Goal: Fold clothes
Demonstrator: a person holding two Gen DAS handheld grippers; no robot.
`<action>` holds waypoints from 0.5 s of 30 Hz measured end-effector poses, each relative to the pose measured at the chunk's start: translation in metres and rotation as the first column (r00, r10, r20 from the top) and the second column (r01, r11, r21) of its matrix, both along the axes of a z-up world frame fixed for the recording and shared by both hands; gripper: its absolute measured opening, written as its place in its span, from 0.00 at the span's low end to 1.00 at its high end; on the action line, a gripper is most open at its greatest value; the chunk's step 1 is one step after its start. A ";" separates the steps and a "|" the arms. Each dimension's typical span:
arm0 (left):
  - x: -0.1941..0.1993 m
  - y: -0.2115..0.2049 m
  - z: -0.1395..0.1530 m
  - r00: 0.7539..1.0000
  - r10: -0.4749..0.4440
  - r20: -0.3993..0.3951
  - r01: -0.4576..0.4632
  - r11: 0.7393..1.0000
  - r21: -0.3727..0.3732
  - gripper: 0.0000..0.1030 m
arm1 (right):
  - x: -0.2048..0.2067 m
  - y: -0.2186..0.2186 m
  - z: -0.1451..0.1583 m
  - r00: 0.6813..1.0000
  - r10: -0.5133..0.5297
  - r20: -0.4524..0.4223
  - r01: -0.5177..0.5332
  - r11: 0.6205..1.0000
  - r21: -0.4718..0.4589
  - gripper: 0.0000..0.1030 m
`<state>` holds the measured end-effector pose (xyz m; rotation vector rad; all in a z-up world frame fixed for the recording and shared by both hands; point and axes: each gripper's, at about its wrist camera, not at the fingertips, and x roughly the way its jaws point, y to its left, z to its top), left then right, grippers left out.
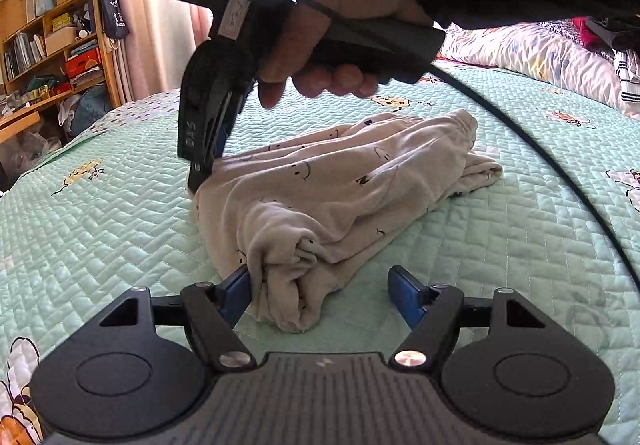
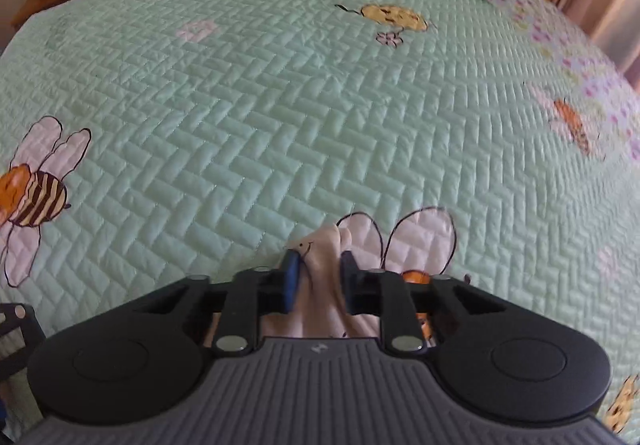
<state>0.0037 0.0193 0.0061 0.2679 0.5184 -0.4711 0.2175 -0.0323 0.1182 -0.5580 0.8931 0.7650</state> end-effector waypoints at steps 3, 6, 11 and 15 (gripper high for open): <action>-0.001 -0.005 -0.002 1.000 -0.005 0.002 0.005 1.000 0.025 0.72 | 0.017 -0.007 0.004 0.997 -0.067 0.025 0.067 0.997 0.025 0.06; -0.001 -0.006 -0.002 1.000 -0.006 0.003 0.006 0.999 0.034 0.72 | 0.042 -0.018 -0.001 0.980 -0.199 0.019 0.197 0.979 0.052 0.00; -0.002 0.000 0.000 1.000 -0.009 -0.009 0.009 1.000 -0.001 0.73 | 0.024 -0.041 0.010 0.962 -0.273 0.022 0.266 0.952 0.154 0.12; -0.003 0.000 0.001 1.000 -0.008 -0.007 0.008 1.000 0.007 0.73 | -0.004 -0.050 0.024 0.977 -0.213 -0.003 0.209 0.954 0.215 0.67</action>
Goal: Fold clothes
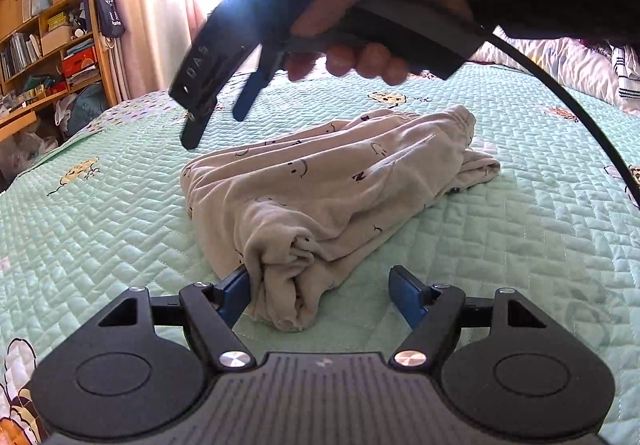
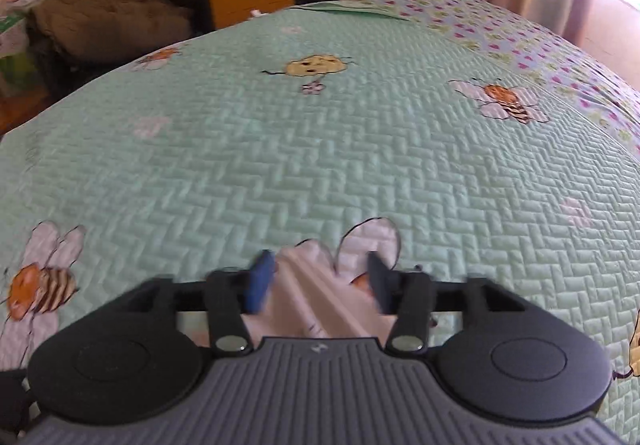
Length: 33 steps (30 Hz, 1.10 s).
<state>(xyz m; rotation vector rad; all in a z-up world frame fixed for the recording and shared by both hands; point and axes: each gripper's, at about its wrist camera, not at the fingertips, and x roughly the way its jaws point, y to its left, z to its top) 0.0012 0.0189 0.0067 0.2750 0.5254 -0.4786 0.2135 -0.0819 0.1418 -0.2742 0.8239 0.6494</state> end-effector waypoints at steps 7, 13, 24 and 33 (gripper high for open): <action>0.001 0.001 0.002 1.000 0.001 0.001 -0.001 1.000 -0.005 0.74 | 0.034 -0.016 -0.037 0.967 -0.229 0.111 0.252 0.925 -0.284 0.13; 0.002 0.004 0.003 1.000 -0.005 -0.011 0.004 1.000 -0.022 0.76 | -0.007 -0.086 -0.001 0.975 -0.221 -0.010 0.221 0.975 0.031 0.49; 0.001 0.004 0.003 1.000 -0.002 -0.010 0.002 1.000 -0.015 0.81 | -0.021 -0.115 -0.032 0.985 -0.155 -0.082 0.150 0.987 -0.062 0.07; 0.001 0.005 0.003 1.000 -0.005 -0.016 0.004 1.000 -0.022 0.82 | -0.005 -0.139 -0.030 0.954 -0.299 -0.003 0.298 0.953 -0.058 0.24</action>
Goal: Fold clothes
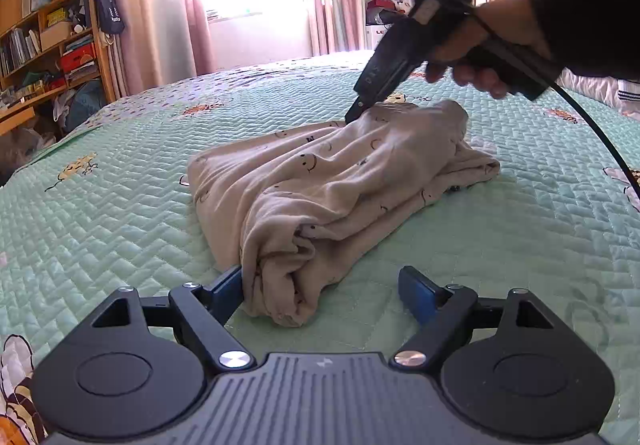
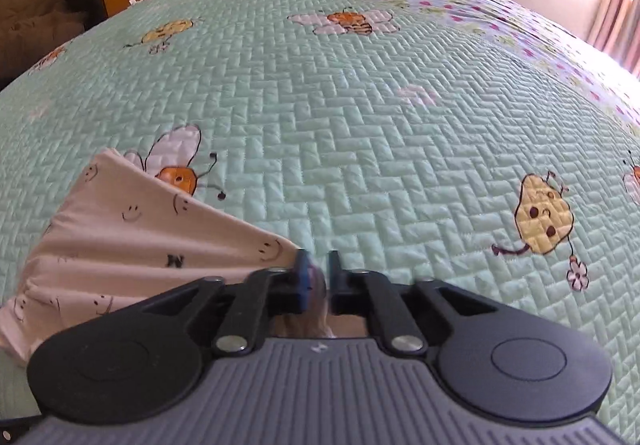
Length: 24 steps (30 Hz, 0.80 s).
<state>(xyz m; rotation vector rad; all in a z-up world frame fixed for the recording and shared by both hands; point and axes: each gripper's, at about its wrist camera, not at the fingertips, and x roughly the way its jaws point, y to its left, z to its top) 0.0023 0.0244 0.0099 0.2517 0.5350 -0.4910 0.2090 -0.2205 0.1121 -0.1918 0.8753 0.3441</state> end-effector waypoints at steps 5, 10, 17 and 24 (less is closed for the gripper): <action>-0.001 0.001 0.001 1.000 -0.002 0.003 0.002 1.000 -0.004 0.83 | -0.057 -0.030 0.023 0.970 -0.229 0.077 0.213 0.961 0.176 0.57; -0.004 -0.002 0.002 1.000 -0.007 0.026 0.006 1.000 0.004 0.83 | -0.117 -0.055 0.016 0.930 -0.368 -0.026 0.350 0.858 0.375 0.59; -0.007 -0.006 0.002 0.998 -0.018 0.057 0.017 0.999 0.030 0.83 | -0.140 -0.059 -0.021 0.871 -0.455 -0.185 0.477 0.691 0.544 0.59; -0.005 -0.008 0.000 0.999 -0.021 0.045 0.019 0.999 0.033 0.83 | -0.133 -0.064 -0.041 0.805 -0.500 -0.319 0.569 0.500 0.652 0.57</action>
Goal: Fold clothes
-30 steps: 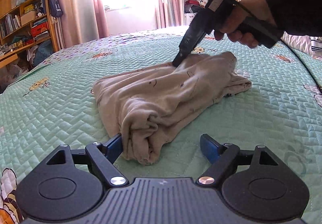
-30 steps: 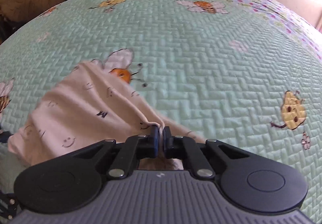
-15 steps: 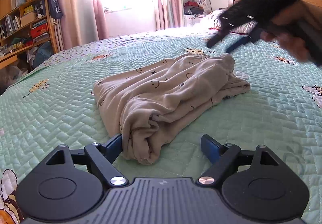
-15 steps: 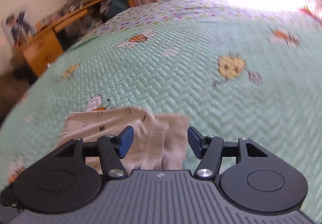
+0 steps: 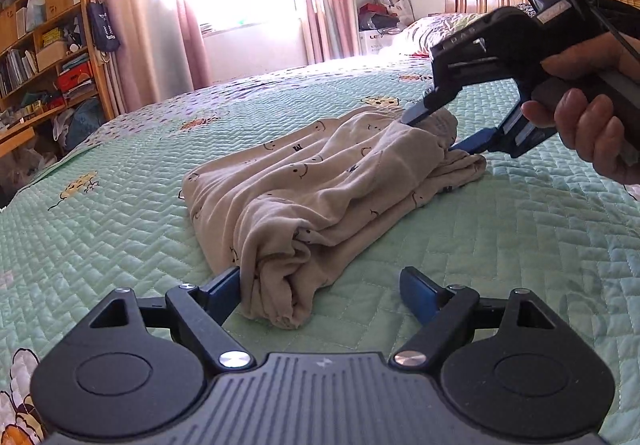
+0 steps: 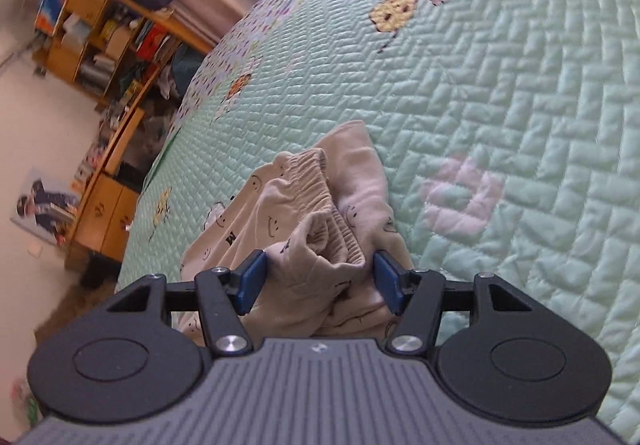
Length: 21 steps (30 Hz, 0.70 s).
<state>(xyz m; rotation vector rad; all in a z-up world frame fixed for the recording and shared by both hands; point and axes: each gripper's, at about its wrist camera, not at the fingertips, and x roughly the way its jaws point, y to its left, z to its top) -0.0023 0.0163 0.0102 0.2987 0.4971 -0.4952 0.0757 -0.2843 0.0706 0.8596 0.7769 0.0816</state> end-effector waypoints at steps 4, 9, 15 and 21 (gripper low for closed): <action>0.002 0.002 0.000 1.000 0.000 -0.008 -0.001 1.000 -0.009 0.84 | -0.005 -0.003 0.002 1.000 -0.026 0.004 0.026 1.000 -0.009 0.42; 0.002 0.002 -0.002 1.000 0.003 -0.007 -0.003 1.000 -0.005 0.85 | -0.009 0.000 0.016 0.998 -0.014 0.060 0.014 1.000 0.001 0.45; 0.003 0.004 -0.002 1.000 0.005 -0.017 -0.005 1.000 -0.019 0.86 | 0.001 0.006 0.007 1.000 -0.025 0.009 0.025 0.999 0.020 0.42; 0.001 0.004 -0.002 1.000 0.001 -0.020 -0.001 1.000 -0.022 0.86 | -0.016 -0.006 0.033 0.989 -0.061 0.136 0.067 0.997 -0.044 0.16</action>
